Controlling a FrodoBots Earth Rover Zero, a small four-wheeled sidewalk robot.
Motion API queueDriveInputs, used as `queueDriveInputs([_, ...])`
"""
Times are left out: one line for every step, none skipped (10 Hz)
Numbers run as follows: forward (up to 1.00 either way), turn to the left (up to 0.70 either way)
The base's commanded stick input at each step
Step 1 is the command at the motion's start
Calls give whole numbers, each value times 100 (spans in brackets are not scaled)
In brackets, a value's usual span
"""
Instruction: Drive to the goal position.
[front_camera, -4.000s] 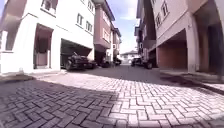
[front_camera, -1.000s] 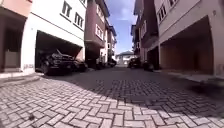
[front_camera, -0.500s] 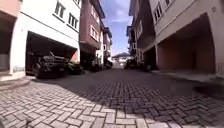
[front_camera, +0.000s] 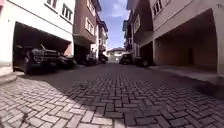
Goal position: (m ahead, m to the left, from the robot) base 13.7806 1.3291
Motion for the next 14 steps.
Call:
queueDriveInputs([69,3])
queueDriveInputs([69,3])
queueDriveInputs([69,3])
queueDriveInputs([69,3])
queueDriveInputs([69,3])
queueDriveInputs([69,3])
queueDriveInputs([69,3])
queueDriveInputs([69,3])
queueDriveInputs([69,3])
queueDriveInputs([69,3])
queueDriveInputs([69,3])
queueDriveInputs([69,3])
queueDriveInputs([69,3])
queueDriveInputs([69,3])
